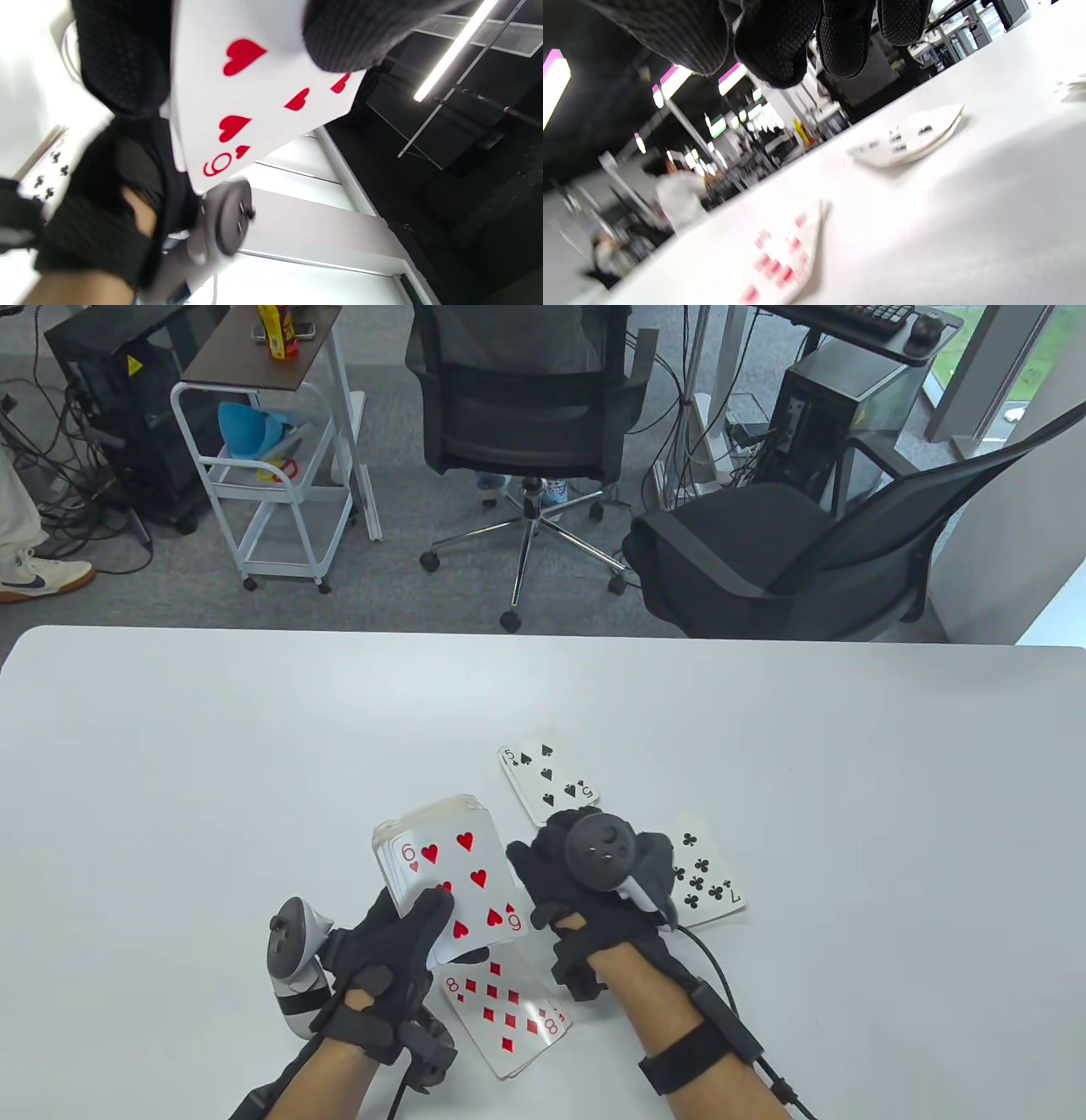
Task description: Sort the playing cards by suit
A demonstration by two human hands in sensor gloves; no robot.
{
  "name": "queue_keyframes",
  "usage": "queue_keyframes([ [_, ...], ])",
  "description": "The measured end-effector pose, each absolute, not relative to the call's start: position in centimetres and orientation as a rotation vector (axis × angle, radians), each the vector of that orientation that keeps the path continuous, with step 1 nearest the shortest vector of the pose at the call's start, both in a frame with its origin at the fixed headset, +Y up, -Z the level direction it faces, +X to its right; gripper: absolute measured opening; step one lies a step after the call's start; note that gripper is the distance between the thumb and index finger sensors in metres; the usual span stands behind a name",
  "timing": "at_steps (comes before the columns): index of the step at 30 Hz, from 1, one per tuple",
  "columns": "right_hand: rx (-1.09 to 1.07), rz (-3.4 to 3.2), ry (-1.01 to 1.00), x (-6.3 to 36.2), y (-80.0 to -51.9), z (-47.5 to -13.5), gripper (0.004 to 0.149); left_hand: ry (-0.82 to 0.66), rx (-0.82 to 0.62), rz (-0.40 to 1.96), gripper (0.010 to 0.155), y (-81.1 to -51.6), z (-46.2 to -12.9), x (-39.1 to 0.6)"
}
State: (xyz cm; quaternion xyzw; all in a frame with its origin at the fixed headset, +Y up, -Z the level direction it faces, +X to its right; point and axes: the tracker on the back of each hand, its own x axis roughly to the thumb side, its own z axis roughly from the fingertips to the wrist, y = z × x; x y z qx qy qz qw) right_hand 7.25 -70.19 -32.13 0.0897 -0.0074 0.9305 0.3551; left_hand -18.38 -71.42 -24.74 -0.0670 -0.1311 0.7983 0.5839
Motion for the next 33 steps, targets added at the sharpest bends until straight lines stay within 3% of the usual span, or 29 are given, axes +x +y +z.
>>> queue_keyframes([
  [7,0.237,2.100,-0.231,11.0,-70.4,-29.6,0.044,-0.250,-0.215,1.816,0.059,-73.2,-25.1,-17.8],
  [22,0.428,2.161,-0.263,7.8,-71.2,-27.3,0.055,-0.171,-0.288,1.786,0.059,-75.4,-25.6,-17.4],
  [29,0.491,2.247,-0.316,6.4,-71.2,-26.4,0.062,-0.181,-0.299,1.785,0.059,-74.7,-25.1,-17.3],
  [33,0.513,2.251,-0.327,6.0,-70.9,-26.0,0.059,-0.176,-0.317,1.787,0.060,-74.5,-24.8,-17.2],
])
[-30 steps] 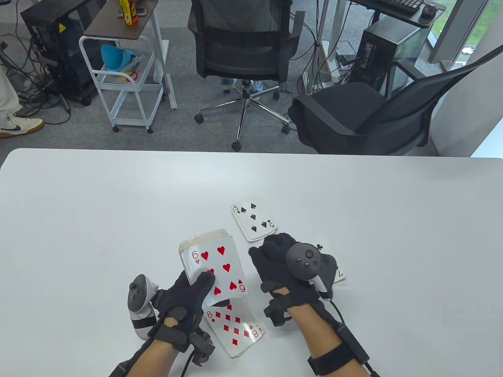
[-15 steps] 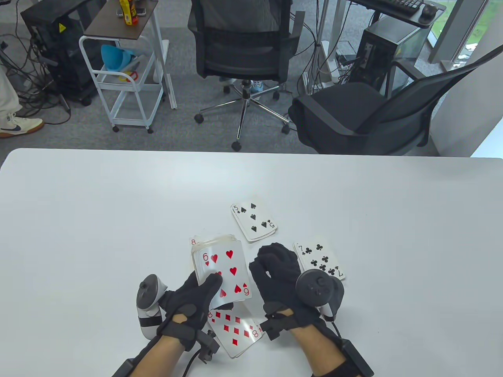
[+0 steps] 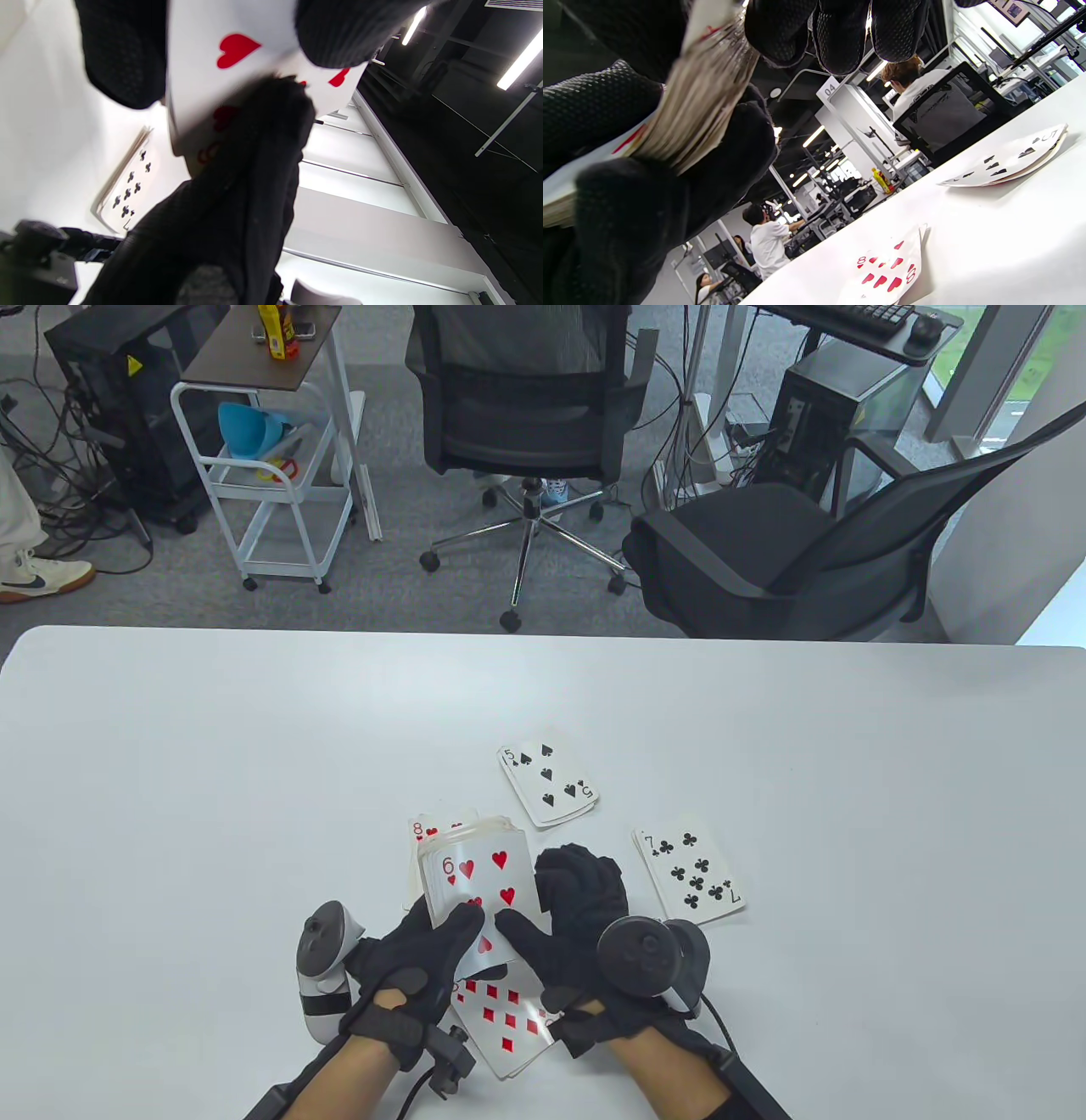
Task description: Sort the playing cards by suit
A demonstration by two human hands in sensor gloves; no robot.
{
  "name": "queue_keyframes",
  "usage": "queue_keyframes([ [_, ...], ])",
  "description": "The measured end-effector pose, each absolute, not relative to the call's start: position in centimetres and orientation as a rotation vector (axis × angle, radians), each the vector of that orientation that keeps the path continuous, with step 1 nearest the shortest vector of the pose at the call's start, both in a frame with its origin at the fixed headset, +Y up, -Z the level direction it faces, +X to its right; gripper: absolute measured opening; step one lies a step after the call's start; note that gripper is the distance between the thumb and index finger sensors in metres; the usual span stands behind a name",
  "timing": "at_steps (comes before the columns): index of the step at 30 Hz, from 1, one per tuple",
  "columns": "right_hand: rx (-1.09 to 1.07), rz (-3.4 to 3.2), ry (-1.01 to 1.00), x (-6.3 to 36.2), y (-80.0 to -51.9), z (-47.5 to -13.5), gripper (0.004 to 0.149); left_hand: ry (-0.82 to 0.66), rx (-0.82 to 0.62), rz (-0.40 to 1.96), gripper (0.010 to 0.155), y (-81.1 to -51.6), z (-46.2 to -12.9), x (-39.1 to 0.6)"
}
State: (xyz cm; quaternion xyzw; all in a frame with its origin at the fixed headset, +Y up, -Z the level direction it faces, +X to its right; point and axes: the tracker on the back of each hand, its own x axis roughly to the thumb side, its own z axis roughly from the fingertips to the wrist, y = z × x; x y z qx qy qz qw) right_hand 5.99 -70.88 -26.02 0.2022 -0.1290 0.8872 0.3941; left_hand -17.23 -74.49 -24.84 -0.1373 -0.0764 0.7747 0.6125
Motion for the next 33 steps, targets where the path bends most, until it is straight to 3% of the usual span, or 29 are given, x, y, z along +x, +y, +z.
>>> queue_keyframes([
  [13,0.505,2.161,-0.413,6.6,-70.1,-25.6,0.040,-0.191,-0.396,1.839,0.060,-75.0,-24.9,-16.7],
  [18,0.487,2.155,-0.428,7.2,-70.1,-25.8,0.039,-0.225,-0.384,1.840,0.061,-74.7,-25.0,-16.8],
  [22,0.465,2.164,-0.323,7.6,-70.1,-26.3,0.048,-0.231,-0.343,1.832,0.062,-74.2,-25.1,-17.3],
  [27,0.444,2.187,-0.286,8.1,-70.1,-26.8,0.044,-0.207,-0.305,1.828,0.061,-73.9,-25.3,-18.1],
  [33,0.304,2.226,-0.091,9.4,-70.8,-28.2,0.040,-0.205,-0.212,1.880,0.060,-73.0,-25.6,-19.5],
])
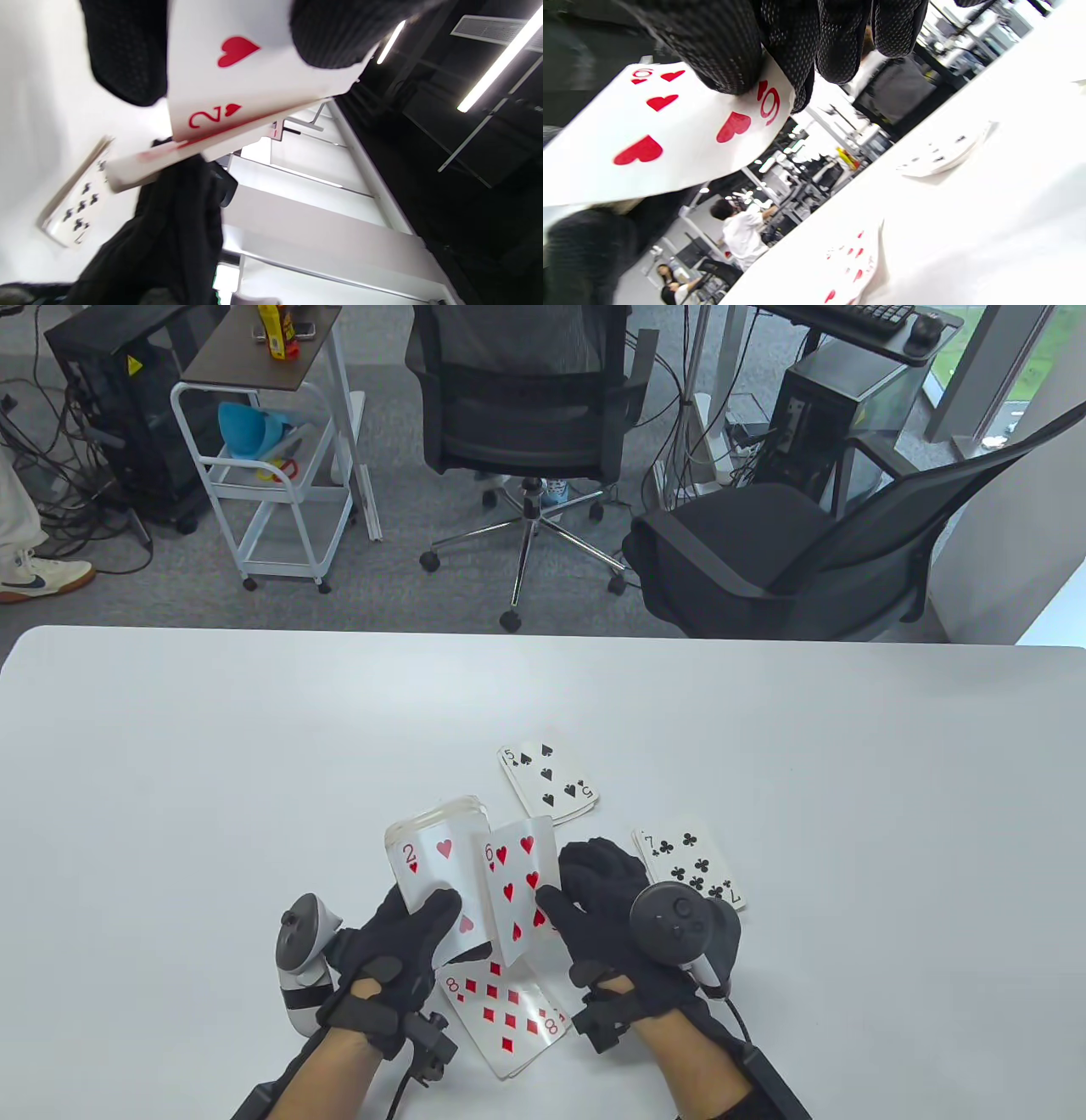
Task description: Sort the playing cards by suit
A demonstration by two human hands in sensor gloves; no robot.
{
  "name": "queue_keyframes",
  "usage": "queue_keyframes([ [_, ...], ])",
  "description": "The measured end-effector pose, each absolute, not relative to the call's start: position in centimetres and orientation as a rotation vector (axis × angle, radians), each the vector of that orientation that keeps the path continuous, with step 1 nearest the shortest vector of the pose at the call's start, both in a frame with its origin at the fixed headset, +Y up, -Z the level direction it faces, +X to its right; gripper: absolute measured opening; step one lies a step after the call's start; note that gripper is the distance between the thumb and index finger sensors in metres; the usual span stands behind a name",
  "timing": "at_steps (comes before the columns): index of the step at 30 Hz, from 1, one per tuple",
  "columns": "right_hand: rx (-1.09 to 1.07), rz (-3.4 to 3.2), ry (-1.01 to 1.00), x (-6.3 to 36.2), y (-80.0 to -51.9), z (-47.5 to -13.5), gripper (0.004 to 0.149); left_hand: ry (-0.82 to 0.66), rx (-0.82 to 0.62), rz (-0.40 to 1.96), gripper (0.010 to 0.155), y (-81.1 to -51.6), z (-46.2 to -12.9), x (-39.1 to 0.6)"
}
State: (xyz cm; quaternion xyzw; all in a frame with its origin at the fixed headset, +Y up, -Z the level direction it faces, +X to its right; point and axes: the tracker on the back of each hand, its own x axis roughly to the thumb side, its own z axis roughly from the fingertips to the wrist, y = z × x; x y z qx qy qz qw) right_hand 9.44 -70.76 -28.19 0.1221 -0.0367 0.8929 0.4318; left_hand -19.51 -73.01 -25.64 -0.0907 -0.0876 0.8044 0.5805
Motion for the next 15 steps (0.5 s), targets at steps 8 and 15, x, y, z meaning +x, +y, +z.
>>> queue_keyframes([
  [8,0.145,2.290,0.168,7.7,-72.5,-31.6,0.039,-0.344,-0.083,1.918,0.060,-70.8,-25.5,-20.3],
  [15,0.137,2.454,0.376,1.1,-72.8,-35.5,0.039,-0.384,-0.068,1.940,0.060,-70.0,-25.0,-20.1],
])
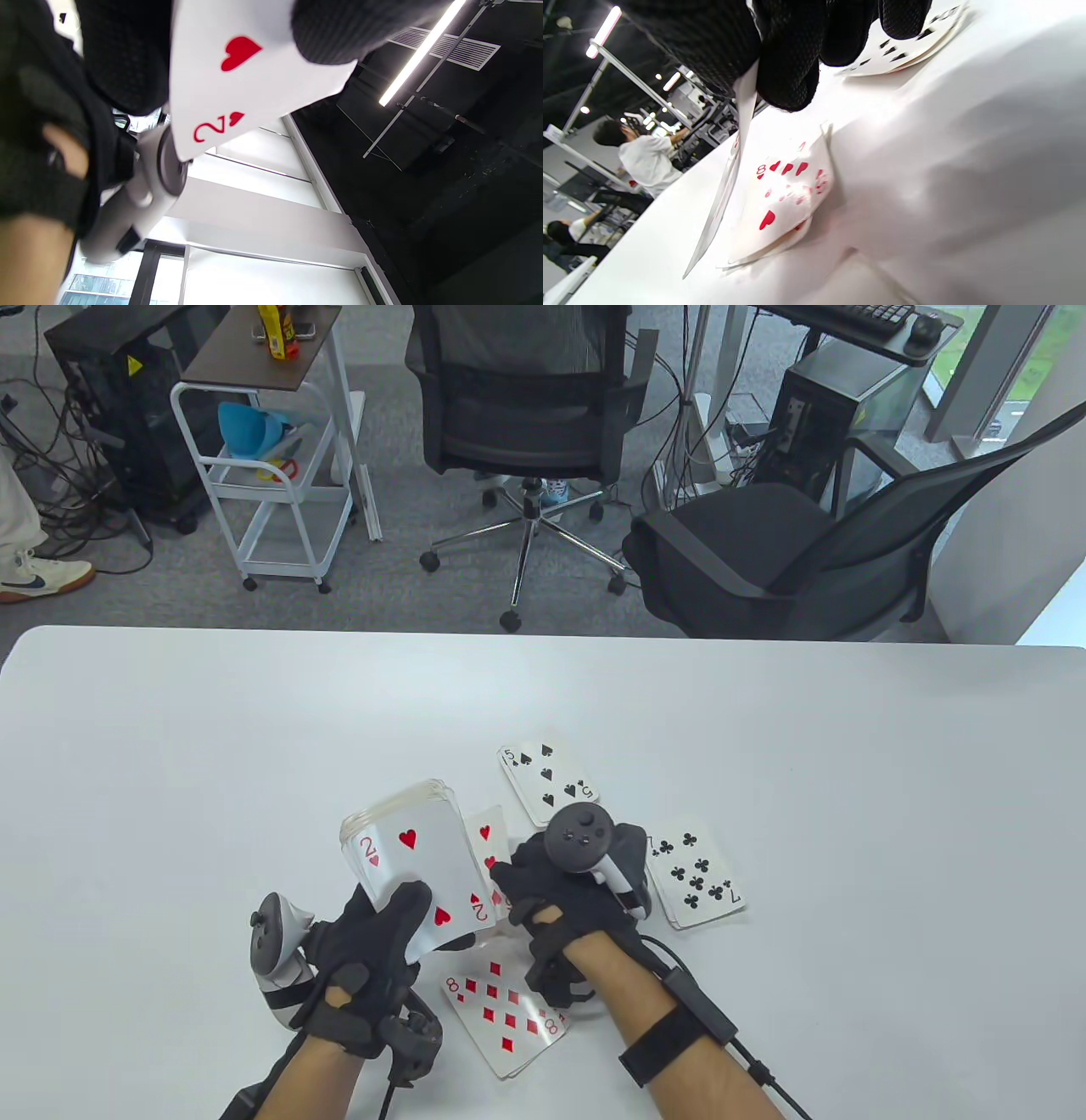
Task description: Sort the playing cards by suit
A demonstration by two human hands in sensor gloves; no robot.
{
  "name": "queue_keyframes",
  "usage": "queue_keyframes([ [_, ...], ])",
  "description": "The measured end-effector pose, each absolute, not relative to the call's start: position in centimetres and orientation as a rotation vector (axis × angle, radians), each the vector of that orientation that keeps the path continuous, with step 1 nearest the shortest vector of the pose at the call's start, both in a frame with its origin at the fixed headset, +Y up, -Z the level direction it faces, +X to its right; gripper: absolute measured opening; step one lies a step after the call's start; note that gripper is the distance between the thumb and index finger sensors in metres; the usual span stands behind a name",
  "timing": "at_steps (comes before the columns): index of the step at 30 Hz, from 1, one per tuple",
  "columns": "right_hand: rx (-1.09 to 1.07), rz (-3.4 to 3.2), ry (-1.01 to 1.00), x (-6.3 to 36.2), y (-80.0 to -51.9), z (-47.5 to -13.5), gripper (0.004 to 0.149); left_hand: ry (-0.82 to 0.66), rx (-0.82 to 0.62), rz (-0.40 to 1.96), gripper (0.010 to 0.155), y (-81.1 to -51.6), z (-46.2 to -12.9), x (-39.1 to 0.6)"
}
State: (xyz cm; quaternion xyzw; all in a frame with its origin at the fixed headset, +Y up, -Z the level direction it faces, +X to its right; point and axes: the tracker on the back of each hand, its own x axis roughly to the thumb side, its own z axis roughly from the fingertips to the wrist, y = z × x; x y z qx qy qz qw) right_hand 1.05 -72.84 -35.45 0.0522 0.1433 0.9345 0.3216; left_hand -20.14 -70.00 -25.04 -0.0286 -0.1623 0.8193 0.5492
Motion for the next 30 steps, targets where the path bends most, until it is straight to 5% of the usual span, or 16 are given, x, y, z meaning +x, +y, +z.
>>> queue_keyframes([
  [9,0.104,3.006,0.419,-5.5,-75.3,-37.8,0.040,-0.343,-0.056,1.974,0.061,-70.4,-25.4,-20.8],
  [14,0.148,3.061,0.245,-5.8,-75.3,-37.6,0.043,-0.338,-0.060,1.979,0.060,-70.3,-25.3,-20.7],
  [30,0.250,2.159,-0.111,8.9,-70.7,-31.0,0.045,-0.255,-0.183,1.866,0.061,-71.2,-25.0,-19.2],
])
